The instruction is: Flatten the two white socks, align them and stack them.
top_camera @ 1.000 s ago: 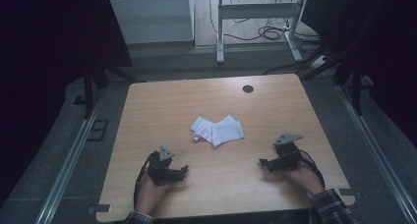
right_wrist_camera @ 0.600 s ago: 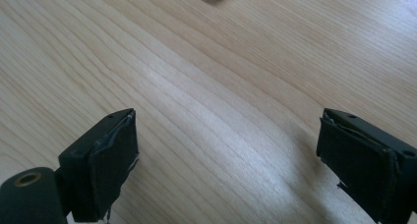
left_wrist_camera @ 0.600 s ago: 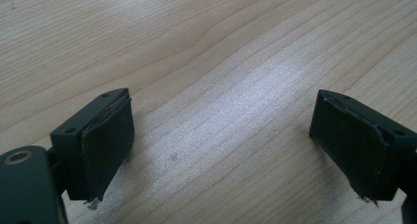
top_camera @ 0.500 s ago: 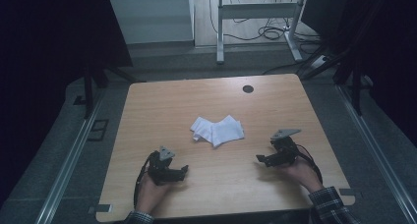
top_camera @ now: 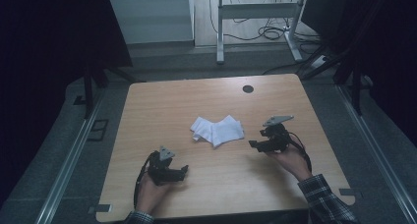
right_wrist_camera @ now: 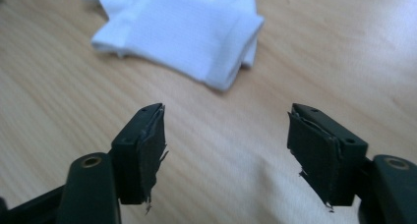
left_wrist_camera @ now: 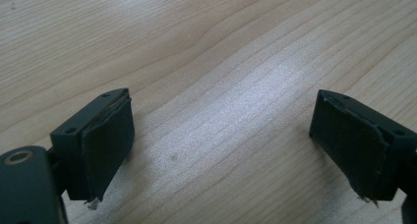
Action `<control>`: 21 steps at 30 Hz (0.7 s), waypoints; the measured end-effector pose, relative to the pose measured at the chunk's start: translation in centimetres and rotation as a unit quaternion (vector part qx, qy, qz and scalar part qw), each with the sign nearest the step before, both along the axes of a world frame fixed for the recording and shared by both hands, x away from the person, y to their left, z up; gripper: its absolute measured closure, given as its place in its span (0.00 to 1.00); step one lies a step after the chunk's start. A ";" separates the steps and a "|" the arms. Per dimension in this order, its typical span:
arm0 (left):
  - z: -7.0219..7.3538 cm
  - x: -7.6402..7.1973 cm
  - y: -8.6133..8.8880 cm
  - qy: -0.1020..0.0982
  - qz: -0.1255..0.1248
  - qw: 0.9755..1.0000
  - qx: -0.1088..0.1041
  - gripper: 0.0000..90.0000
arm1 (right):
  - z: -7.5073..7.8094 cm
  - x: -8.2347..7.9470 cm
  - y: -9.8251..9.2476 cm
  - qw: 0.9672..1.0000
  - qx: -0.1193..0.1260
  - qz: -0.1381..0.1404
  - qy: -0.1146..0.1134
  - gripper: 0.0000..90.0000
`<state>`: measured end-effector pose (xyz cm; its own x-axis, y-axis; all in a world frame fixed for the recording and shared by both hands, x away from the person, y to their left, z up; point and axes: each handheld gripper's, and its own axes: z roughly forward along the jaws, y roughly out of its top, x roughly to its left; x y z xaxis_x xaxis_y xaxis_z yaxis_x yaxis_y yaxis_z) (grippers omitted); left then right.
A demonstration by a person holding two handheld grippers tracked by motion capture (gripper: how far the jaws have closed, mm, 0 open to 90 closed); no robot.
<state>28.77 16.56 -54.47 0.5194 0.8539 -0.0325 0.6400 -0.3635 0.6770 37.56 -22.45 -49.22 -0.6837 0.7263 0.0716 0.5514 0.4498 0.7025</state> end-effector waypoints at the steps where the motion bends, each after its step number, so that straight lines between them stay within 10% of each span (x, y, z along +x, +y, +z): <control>1: 0.0 0.0 0.0 0.000 0.000 1.000 0.000 0.11 | 0.0 0.0 0.0 1.000 0.000 0.000 0.000 0.35; 13: 0.0 0.0 0.0 0.000 0.000 1.000 0.001 0.11 | 1.4 2.9 3.3 1.000 -0.002 0.006 0.006 0.71; 21: 0.0 0.0 0.0 0.000 0.000 1.000 0.000 0.11 | -1.6 4.6 4.4 0.999 -0.012 -0.012 0.033 0.77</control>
